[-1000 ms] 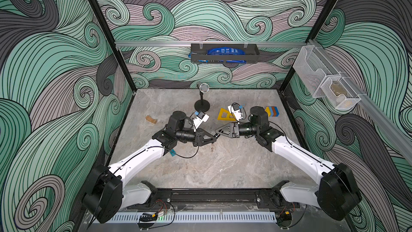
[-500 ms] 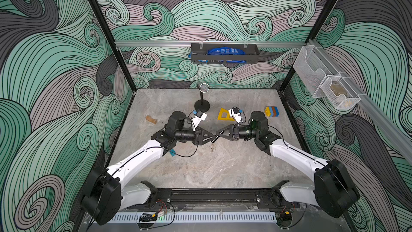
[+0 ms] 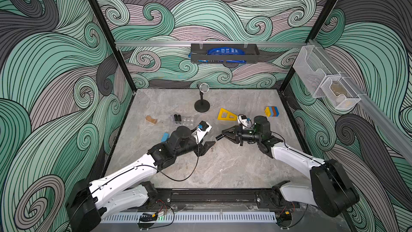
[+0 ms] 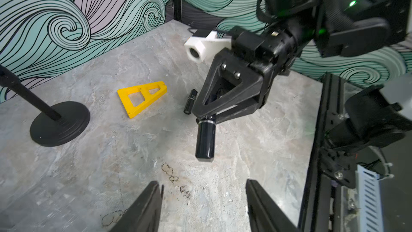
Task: Arrange the lipsticks in the organizer
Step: Pick up the lipstick at the center of the board.
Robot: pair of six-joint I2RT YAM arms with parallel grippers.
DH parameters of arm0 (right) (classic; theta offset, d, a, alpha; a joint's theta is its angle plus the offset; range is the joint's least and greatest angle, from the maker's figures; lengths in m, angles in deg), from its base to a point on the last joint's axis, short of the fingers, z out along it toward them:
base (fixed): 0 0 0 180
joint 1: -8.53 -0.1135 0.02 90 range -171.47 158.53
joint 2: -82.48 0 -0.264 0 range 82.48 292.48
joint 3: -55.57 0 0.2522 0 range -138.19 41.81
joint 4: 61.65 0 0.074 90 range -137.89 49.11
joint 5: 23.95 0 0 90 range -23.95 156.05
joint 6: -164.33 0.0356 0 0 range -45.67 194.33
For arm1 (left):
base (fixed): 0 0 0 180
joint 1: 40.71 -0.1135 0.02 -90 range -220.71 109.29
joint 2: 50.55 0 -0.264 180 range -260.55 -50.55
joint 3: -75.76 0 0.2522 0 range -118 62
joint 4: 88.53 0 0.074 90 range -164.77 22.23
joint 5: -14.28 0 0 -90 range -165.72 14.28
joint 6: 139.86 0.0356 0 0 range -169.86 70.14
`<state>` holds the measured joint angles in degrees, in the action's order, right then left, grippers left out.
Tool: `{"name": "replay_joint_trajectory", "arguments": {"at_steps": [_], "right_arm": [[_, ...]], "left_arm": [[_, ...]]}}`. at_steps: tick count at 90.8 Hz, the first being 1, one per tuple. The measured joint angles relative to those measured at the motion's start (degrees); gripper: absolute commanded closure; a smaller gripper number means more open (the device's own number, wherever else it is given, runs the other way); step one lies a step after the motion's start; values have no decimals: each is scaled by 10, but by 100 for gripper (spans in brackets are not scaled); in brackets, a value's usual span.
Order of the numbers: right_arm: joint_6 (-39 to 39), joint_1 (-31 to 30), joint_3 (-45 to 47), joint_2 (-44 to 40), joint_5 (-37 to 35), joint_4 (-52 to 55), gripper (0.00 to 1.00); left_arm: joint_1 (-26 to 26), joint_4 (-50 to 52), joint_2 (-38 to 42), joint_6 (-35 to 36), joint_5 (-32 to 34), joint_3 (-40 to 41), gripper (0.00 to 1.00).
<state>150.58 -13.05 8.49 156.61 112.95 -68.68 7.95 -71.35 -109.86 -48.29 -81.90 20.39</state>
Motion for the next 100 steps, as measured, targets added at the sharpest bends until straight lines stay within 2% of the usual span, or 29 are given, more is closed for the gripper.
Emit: {"name": "replay_joint_trajectory", "arguments": {"at_steps": [28,52,68,86,100], "right_arm": [[35,-27,14,-12,0,-13,100],[72,-45,36,-13,7,-54,100],[91,-49,39,-13,15,-84,99],[103,-52,40,-12,17,-110,99],[113,-55,42,-4,18,-131,98]], "left_arm": [[29,34,-62,56,24,-37,39],[29,35,-75,70,14,-47,51],[29,39,-86,70,-8,-53,53],[29,55,-89,68,-20,-54,69],[29,66,-91,60,-22,-66,70]]}}
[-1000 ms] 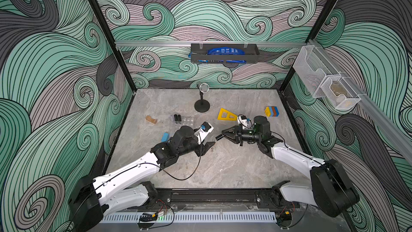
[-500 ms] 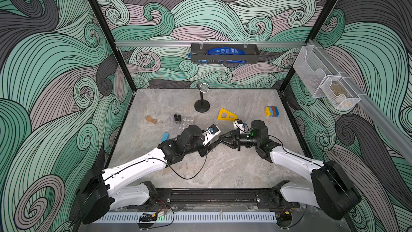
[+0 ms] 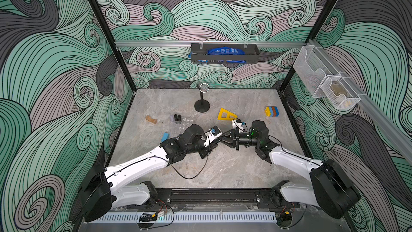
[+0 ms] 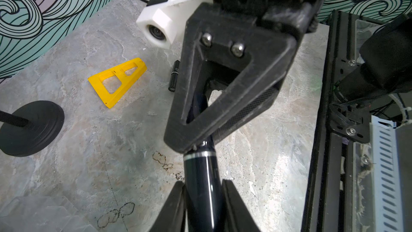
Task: Arrange the lipsticks in the organizer
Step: Pick up the lipstick at the center of the board.
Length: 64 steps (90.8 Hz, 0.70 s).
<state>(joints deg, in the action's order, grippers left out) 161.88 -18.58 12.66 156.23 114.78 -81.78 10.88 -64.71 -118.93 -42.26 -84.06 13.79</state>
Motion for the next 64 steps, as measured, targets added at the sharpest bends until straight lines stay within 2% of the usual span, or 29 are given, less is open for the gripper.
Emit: {"name": "replay_joint_trajectory", "arguments": {"at_steps": [12,29,39,48,60,64], "right_arm": [[16,-2,7,10,3,-28,97],[40,-9,7,29,5,-68,95],[61,-11,10,42,5,-97,90],[83,-13,17,58,6,-133,80],[106,-19,18,71,10,-160,52],[107,-20,18,72,11,-171,45]], "left_arm": [[0,0,3,-21,0,-4,71],[-2,3,14,-51,5,-4,88],[-5,5,16,-61,6,-4,96],[-6,11,16,-67,6,-4,100],[-8,25,17,-70,1,-9,100],[-11,38,18,-70,-1,-17,100]]}}
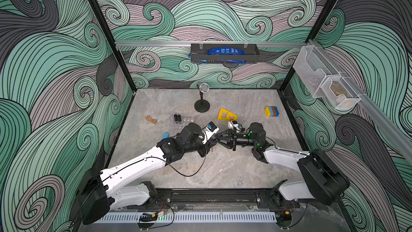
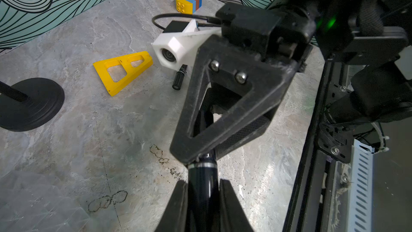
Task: Arrange the lipsticks in the organizer
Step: Pick up the lipstick at the center of the board.
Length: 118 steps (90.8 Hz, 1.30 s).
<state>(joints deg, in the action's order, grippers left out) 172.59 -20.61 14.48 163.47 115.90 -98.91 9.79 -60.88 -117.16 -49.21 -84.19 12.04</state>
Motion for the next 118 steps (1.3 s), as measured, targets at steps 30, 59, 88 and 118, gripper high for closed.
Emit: {"name": "replay_joint_trajectory", "arguments": {"at_steps": [30,59,88,118], "right_arm": [[-54,67,12,-41,-5,70,41],[-227,62,-29,-45,-42,238,44],[-622,-153,-120,-92,-336,334,46],[-1049,-292,-47,-140,-534,205,51]], "left_arm": [[-164,267,-42,23,-13,-196,100],[-224,485,-250,104,94,-417,100],[-227,545,-253,129,64,-434,100],[-221,545,-121,149,-84,-370,100]]}}
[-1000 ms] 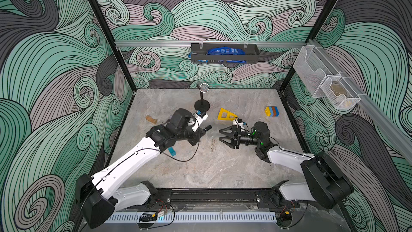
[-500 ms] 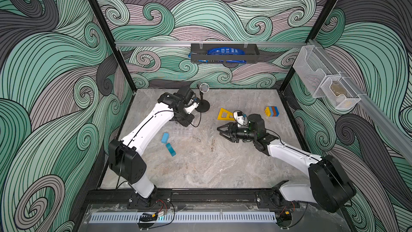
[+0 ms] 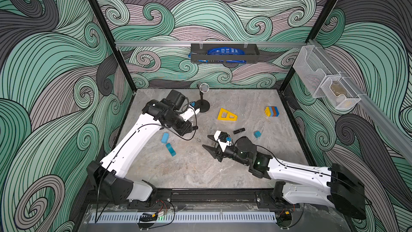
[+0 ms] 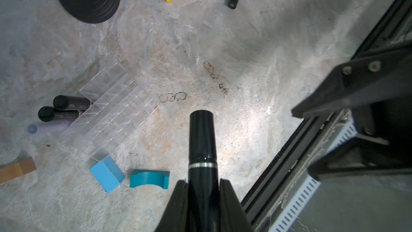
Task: Arrange the lipsticks in the organizer
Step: Pick up the lipstick at the center of the board.
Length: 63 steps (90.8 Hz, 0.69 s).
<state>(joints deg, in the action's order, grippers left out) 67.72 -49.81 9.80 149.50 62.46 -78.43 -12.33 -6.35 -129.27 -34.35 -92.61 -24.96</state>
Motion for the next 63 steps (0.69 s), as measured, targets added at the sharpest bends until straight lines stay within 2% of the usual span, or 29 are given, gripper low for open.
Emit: {"name": "replay_joint_trajectory", "arguments": {"at_steps": [14,32,48,63], "right_arm": [[-128,-19,-48,14,-22,16,53],[-238,-43,-89,42,-47,48,55],[-306,-65,-96,78,-80,70,57],[-324,-68,-103,88,-90,71,60]], "left_arm": [[24,3,22,9,-30,12,100],[44,9,23,12,-40,27,100],[46,17,24,16,-40,28,100],[54,22,24,17,-40,28,100]]}}
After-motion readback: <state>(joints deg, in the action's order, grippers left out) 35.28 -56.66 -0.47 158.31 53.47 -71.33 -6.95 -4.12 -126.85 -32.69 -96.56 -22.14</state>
